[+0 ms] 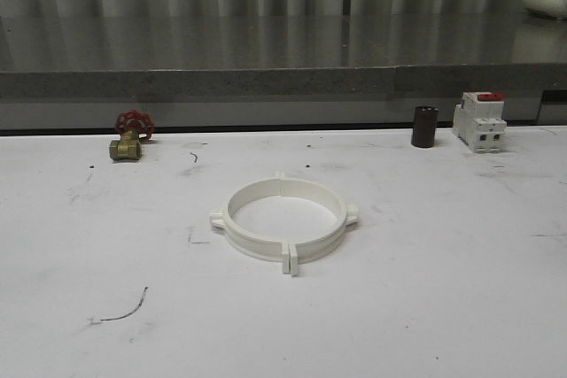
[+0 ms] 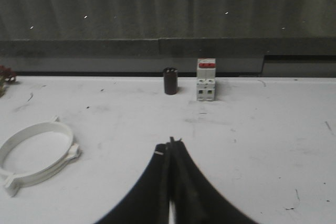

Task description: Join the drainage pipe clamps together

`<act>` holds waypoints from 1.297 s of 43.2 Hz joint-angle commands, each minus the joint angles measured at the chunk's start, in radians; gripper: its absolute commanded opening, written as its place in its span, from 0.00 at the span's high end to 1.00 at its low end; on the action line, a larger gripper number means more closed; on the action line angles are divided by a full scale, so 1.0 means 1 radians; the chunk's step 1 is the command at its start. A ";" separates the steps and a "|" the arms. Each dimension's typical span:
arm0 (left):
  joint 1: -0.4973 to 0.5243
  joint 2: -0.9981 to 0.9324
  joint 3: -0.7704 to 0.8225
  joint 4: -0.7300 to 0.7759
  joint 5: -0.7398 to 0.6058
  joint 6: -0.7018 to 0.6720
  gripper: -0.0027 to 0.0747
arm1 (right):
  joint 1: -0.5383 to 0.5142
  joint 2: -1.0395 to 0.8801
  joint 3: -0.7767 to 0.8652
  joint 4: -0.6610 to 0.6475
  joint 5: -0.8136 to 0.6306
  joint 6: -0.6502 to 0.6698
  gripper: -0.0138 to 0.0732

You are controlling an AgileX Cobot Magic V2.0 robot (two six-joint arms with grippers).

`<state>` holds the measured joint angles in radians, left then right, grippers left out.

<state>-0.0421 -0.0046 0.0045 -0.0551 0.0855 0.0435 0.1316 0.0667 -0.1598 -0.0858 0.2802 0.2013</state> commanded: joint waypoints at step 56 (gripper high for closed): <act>-0.001 -0.010 0.023 -0.001 -0.086 -0.011 0.99 | -0.138 -0.094 0.183 0.218 -0.339 -0.212 0.91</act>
<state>-0.0421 -0.0046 0.0045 -0.0551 0.0855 0.0418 -0.0006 -0.0114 0.0279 0.1590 0.0188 -0.0191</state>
